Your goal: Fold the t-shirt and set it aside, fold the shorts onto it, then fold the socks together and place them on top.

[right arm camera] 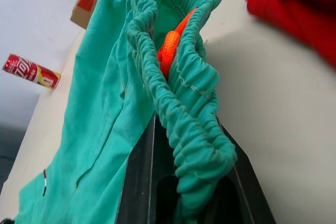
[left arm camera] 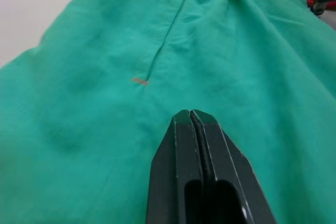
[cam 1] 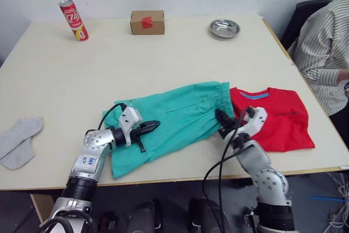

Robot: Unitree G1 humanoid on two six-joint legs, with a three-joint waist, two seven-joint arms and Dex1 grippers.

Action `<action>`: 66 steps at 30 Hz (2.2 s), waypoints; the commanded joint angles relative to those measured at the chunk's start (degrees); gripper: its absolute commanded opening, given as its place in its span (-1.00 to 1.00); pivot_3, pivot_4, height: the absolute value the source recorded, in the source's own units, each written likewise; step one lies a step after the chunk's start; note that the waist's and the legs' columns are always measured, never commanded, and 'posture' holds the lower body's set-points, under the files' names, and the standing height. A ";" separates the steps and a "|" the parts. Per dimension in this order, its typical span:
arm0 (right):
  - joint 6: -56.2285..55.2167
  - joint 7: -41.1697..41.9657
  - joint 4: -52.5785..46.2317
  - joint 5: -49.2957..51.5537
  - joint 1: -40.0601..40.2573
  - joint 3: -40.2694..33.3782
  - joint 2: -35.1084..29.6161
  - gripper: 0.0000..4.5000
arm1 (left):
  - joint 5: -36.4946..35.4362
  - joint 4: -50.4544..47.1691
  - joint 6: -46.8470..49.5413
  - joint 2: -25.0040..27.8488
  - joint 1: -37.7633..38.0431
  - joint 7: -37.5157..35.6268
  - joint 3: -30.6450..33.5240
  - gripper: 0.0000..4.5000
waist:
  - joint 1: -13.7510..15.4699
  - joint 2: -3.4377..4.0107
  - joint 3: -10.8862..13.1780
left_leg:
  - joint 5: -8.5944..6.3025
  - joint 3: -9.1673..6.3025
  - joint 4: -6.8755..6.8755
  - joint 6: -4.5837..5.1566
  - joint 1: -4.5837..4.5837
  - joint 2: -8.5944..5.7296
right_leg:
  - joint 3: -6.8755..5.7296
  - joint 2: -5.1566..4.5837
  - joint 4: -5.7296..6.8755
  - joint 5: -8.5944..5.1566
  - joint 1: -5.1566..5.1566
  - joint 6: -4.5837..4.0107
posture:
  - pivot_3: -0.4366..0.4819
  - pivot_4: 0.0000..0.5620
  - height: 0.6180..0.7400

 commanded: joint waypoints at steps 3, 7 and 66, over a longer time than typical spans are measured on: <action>-1.30 2.11 -6.36 -0.51 -1.45 -8.80 -7.44 -1.00 | -0.57 -3.09 0.99 -0.52 1.22 1.89 1.05 -1.00 | 0.39 0.10 0.12 | -0.06 0.00 0.00 0.09 -0.04 -0.07 | -0.03 -0.04 -0.03 -0.09 0.00 0.15 | -0.05 -0.47 1.00; 2.75 5.63 -10.44 -5.16 -2.71 -6.82 -16.99 -1.00 | -1.09 -3.34 1.47 -1.61 2.07 2.33 0.91 -1.00 | 0.36 0.11 0.19 | -0.17 0.07 0.05 0.25 -0.05 -0.12 | -0.02 -0.07 -0.06 -0.11 0.03 0.23 | -0.05 -0.47 1.00; -42.98 71.66 65.54 -49.63 -43.63 20.75 -8.27 -0.99 | 2.74 -0.62 9.37 -3.03 -6.05 4.88 -7.44 -1.00 | -0.59 -0.25 0.47 | -0.08 0.46 0.32 0.29 0.02 0.04 | 0.15 0.30 -0.01 0.09 0.20 0.51 | -0.05 -0.47 1.00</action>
